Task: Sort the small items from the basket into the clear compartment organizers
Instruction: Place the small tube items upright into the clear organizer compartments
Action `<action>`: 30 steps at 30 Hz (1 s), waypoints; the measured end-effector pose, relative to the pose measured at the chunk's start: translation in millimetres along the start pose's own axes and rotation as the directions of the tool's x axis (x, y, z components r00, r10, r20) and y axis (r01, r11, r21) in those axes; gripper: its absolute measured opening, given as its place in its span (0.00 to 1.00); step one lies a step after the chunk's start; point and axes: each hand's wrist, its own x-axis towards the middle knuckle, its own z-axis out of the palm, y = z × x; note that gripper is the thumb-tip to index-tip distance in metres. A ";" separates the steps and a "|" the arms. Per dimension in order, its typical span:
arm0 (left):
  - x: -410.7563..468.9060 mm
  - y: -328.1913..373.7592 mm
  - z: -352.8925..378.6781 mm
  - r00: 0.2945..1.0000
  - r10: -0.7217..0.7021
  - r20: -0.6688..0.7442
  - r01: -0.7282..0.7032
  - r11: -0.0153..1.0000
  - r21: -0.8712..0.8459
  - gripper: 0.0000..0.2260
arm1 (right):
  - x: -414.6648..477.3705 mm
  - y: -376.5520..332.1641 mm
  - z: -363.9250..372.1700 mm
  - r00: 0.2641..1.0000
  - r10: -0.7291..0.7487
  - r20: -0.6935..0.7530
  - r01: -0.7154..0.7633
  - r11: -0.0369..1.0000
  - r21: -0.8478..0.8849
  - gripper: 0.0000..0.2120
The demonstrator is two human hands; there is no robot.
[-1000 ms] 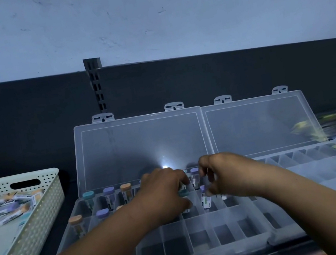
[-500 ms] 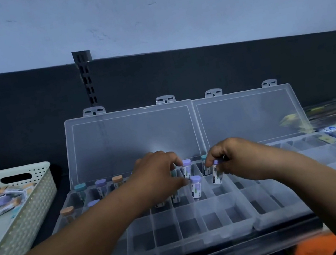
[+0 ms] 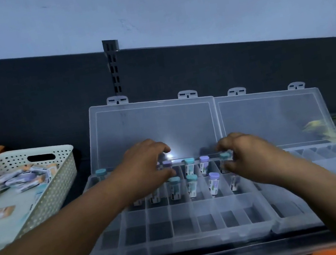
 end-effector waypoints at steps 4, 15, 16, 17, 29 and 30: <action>-15.1 -30.1 -24.7 0.997 -0.028 -0.075 0.035 0.994 0.104 0.32 | 21.8 -49.4 -7.0 0.985 -0.161 -0.059 0.158 0.986 -0.060 0.21; -98.8 -146.5 -112.6 0.909 -0.352 -0.224 0.408 0.863 0.296 0.39 | 100.2 -208.6 33.2 0.878 -0.475 0.052 0.478 0.877 -0.054 0.34; -107.6 -158.8 -117.5 0.894 -0.389 -0.221 0.441 0.848 0.293 0.40 | 105.0 -222.7 37.8 0.870 -0.489 0.064 0.491 0.870 -0.041 0.34; -115.7 -170.5 -121.4 0.881 -0.419 -0.219 0.469 0.832 0.296 0.40 | 109.3 -236.2 42.2 0.862 -0.500 0.079 0.504 0.863 -0.037 0.35; -163.6 -247.3 -120.9 0.790 -0.609 -0.067 0.605 0.756 0.251 0.38 | 167.2 -354.1 102.2 0.830 -0.459 0.317 0.494 0.869 -0.035 0.32; -163.4 -249.5 -119.1 0.793 -0.607 -0.048 0.599 0.763 0.244 0.39 | 172.4 -359.7 108.1 0.831 -0.451 0.325 0.488 0.872 -0.039 0.32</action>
